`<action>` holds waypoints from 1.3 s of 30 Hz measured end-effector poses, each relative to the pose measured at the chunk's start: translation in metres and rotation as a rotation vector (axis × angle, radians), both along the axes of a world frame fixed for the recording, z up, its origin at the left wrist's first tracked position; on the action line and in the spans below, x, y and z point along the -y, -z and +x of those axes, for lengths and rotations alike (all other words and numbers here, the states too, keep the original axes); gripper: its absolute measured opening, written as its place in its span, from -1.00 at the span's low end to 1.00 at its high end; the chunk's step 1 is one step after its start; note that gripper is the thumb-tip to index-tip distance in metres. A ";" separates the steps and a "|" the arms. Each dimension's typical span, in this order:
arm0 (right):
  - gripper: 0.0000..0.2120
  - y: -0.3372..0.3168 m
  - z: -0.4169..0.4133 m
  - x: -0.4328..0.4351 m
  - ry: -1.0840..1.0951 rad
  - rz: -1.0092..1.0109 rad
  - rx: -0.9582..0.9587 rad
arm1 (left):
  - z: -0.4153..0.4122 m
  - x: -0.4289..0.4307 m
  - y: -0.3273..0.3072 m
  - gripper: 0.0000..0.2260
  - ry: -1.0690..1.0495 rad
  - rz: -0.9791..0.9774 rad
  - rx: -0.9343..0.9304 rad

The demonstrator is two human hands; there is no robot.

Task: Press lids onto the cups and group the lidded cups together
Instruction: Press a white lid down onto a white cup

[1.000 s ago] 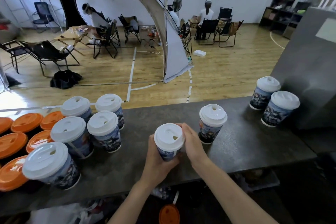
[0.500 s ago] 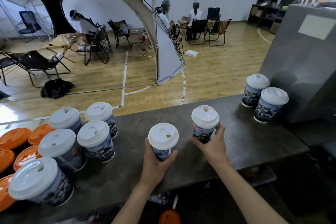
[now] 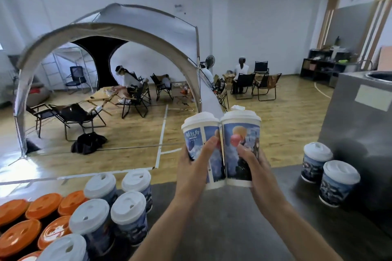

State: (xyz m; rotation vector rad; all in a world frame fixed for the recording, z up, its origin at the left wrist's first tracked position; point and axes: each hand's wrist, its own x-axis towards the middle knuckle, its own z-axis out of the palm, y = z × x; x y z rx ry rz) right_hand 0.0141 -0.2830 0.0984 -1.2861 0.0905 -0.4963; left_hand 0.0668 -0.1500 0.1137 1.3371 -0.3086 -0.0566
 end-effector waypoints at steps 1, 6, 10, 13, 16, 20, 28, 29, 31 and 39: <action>-0.44 -0.014 -0.001 0.000 -0.016 0.004 0.021 | -0.002 -0.001 -0.012 -0.66 0.014 0.004 0.010; -0.47 -0.085 -0.012 0.004 -0.129 -0.056 0.150 | -0.017 -0.004 -0.088 -0.68 0.064 -0.045 0.139; -0.16 -0.134 -0.010 0.016 -0.077 -0.211 0.202 | -0.014 -0.002 -0.136 -0.51 0.039 -0.045 0.207; -0.18 -0.167 -0.003 0.023 -0.067 -0.257 0.247 | -0.001 0.003 -0.163 -0.50 0.012 -0.039 0.212; -0.47 -0.195 0.002 0.027 -0.148 -0.131 0.265 | 0.011 0.009 -0.189 -0.47 0.050 -0.064 0.161; -0.64 -0.217 0.002 0.025 -0.199 -0.092 0.271 | 0.017 0.017 -0.210 -0.24 0.119 -0.148 0.160; -0.13 -0.232 -0.004 0.024 -0.128 -0.191 0.308 | 0.009 0.020 -0.220 -0.38 0.156 -0.215 0.161; -0.20 -0.232 -0.005 0.026 -0.154 -0.176 0.324 | 0.008 0.019 -0.220 -0.49 0.168 -0.219 0.155; -0.47 -0.232 -0.008 0.029 -0.235 -0.123 0.346 | 0.005 0.015 -0.219 -0.67 0.224 -0.245 0.146; -0.43 -0.231 -0.004 0.036 -0.418 -0.033 0.407 | 0.002 0.006 -0.225 -0.40 0.207 -0.226 0.201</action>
